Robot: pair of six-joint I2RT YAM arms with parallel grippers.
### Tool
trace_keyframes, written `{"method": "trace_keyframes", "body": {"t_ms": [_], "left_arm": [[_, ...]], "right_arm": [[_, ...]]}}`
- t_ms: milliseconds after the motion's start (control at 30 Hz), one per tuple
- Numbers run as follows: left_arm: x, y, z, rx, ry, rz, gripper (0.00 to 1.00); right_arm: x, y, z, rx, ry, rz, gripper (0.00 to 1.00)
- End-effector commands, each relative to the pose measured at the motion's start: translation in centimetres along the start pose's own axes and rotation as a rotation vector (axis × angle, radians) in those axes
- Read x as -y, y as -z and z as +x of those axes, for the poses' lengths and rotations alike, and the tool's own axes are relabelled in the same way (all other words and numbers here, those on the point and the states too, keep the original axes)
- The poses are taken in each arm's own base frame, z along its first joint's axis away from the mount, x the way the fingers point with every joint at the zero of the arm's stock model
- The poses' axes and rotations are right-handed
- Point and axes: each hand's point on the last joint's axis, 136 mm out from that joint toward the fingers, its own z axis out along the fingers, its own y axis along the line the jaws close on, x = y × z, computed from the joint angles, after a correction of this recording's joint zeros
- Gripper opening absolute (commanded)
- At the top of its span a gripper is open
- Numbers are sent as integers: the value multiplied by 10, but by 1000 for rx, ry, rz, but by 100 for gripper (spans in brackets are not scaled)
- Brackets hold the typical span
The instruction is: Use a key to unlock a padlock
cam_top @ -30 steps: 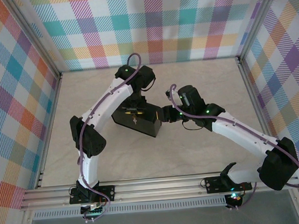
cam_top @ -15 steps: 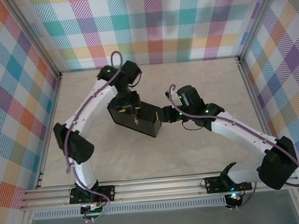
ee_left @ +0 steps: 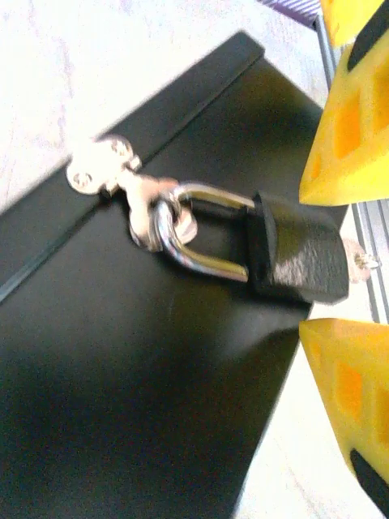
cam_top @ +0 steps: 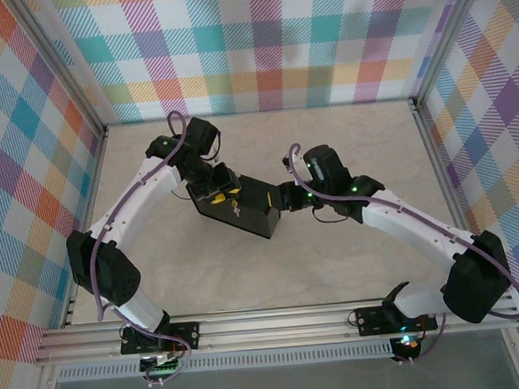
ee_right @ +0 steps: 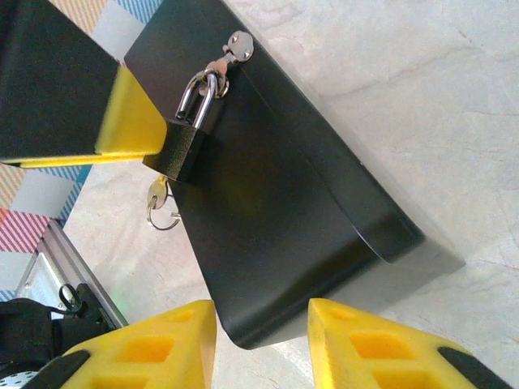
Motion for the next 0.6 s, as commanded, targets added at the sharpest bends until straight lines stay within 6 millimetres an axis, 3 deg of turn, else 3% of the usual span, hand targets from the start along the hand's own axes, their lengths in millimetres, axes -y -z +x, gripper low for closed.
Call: {"method": "trace_keyframes", "body": {"t_ms": [0,567], "left_arm": [[12,1,-3,11,3,63,37],[7,-13,-5,-8,-4,37,36]], "right_arm": [[-10,-3,-8,7,15,-44,33],[-19,-14,-27,9,76,-42,31]]}}
